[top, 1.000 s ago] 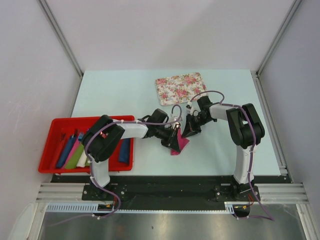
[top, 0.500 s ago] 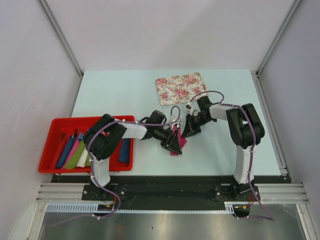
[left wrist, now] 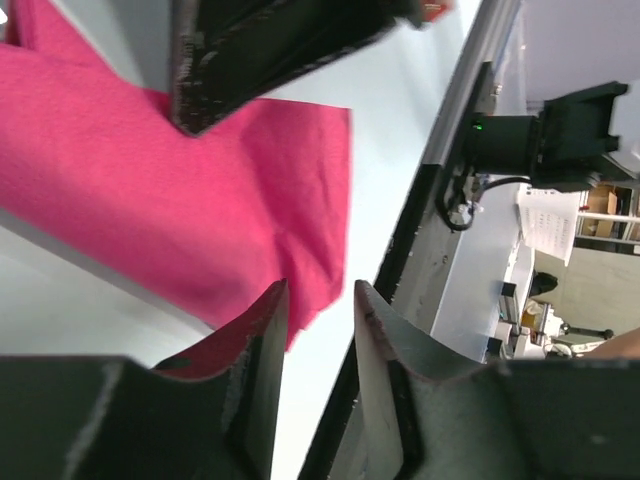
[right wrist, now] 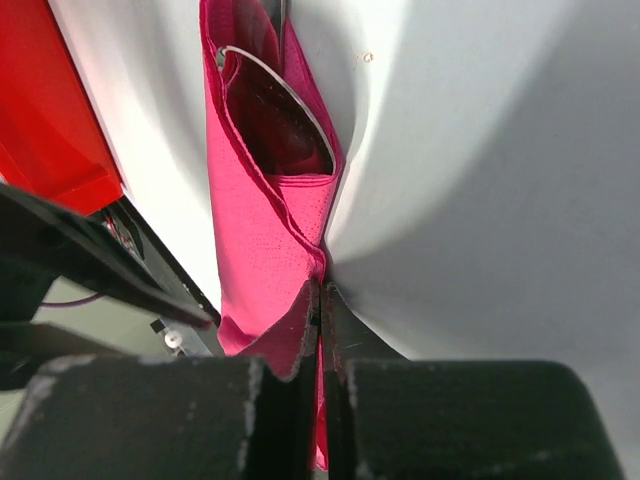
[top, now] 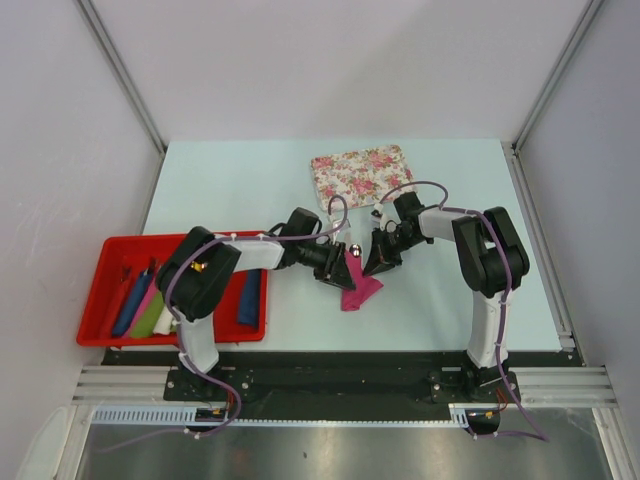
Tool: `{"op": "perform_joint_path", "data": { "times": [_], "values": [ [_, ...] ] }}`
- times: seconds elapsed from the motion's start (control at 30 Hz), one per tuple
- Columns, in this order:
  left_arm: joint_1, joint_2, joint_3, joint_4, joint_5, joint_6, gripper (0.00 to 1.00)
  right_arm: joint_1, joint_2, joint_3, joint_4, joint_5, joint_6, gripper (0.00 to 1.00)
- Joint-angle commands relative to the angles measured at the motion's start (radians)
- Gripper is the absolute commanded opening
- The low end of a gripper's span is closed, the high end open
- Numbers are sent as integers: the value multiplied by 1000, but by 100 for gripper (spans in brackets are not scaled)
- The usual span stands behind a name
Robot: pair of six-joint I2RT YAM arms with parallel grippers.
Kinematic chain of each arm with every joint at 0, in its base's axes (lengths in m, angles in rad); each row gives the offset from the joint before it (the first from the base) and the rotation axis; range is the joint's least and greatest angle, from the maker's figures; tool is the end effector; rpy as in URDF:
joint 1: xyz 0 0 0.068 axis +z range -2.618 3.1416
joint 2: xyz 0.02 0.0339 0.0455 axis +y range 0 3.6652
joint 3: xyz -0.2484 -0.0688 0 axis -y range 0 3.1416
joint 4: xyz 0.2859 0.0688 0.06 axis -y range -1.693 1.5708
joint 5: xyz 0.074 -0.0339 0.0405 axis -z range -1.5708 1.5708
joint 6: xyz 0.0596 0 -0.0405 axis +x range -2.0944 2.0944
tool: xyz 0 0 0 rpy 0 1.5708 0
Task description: Place the utensils on the paper napkin and roll it up
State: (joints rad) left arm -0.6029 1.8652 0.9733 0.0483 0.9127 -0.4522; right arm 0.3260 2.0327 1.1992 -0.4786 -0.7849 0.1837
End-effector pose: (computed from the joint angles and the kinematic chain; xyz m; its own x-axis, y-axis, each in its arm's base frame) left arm 0.2959 -0.2610 0.0839 -0.8943 0.2912 -0.3397 0.4328 0.3700 -0.8221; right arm 0.3626 0.1671 0.0523 -0.9731 -0.1925 -0.1267 -0.2239 0.6585 0.7185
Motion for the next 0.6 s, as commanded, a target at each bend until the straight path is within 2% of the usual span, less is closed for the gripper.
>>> {"op": "perform_joint_path", "data": {
  "times": [0.0, 0.33, 0.4, 0.53, 0.57],
  "values": [
    [-5, 37, 45, 4, -14, 14, 36, 1, 18, 11, 15, 73, -43, 0],
    [-5, 118, 12, 309, 32, -232, 32, 5, 23, 25, 17, 75, -33, 0],
    [-6, 147, 16, 309, 15, -244, 32, 7, 21, 25, 17, 73, -32, 0],
    [8, 207, 28, 225, -43, -197, 24, 4, 12, 28, 15, 75, -27, 0],
    [12, 216, 27, 210, -54, -188, 22, 1, 11, 33, 8, 72, -20, 3]
  ]
}}
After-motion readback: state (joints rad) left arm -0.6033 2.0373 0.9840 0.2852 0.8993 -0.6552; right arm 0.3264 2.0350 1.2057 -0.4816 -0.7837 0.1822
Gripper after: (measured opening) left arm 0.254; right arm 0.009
